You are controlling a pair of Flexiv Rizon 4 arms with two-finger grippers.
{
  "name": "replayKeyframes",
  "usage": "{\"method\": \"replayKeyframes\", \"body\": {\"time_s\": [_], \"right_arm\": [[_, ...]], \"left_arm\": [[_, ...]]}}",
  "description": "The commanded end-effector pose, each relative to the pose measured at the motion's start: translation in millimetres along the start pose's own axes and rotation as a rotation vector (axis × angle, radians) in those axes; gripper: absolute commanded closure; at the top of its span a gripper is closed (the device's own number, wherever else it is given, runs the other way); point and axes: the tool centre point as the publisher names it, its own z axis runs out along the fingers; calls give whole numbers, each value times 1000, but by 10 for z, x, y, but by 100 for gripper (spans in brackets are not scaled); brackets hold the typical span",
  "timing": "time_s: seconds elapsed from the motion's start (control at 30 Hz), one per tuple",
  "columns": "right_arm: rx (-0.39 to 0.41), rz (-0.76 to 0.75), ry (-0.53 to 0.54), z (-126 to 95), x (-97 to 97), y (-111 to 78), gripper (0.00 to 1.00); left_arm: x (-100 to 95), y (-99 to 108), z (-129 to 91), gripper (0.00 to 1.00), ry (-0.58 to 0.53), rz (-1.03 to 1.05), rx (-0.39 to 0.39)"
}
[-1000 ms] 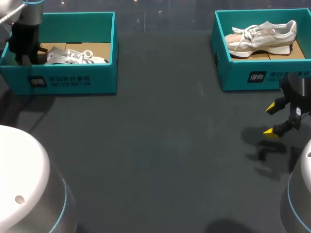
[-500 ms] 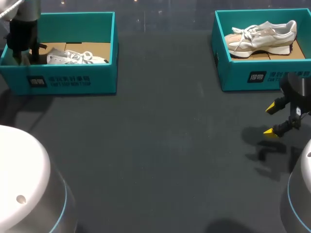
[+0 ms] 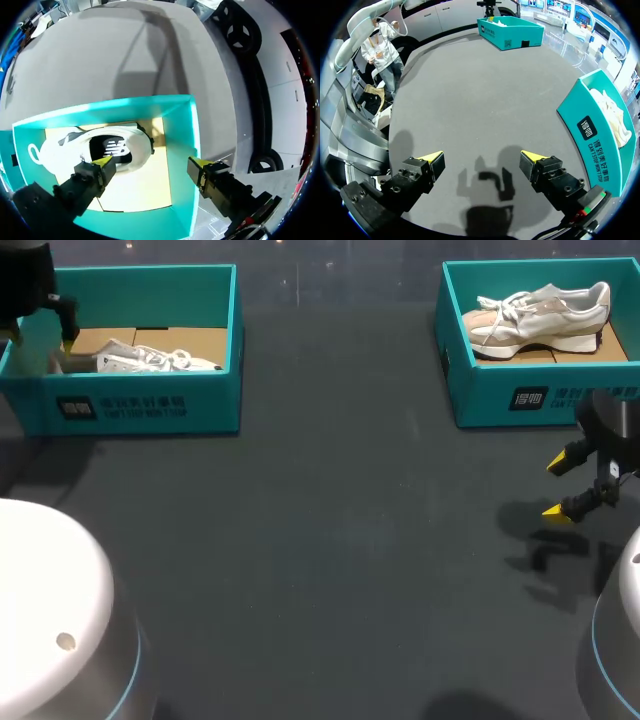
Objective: Take the shoe out of the shoebox, open the shoe tongue, remove and reinsert the insole, then place the shoe into the shoebox
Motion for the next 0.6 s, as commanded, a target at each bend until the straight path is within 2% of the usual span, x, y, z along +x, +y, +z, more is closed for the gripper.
{"method": "replayKeyframes", "body": {"time_s": [0.03, 0.3, 0.6], "right_arm": [[1, 0, -2, -4, 15, -4, 0], [1, 0, -2, -4, 15, -4, 0], [1, 0, -2, -4, 15, -4, 0]], "left_arm": [[18, -172, -251, 0, -2, 0, -48], [54, -345, -598, 0, -24, -2, -47], [182, -727, -978, 0, -65, 29, -29]]}}
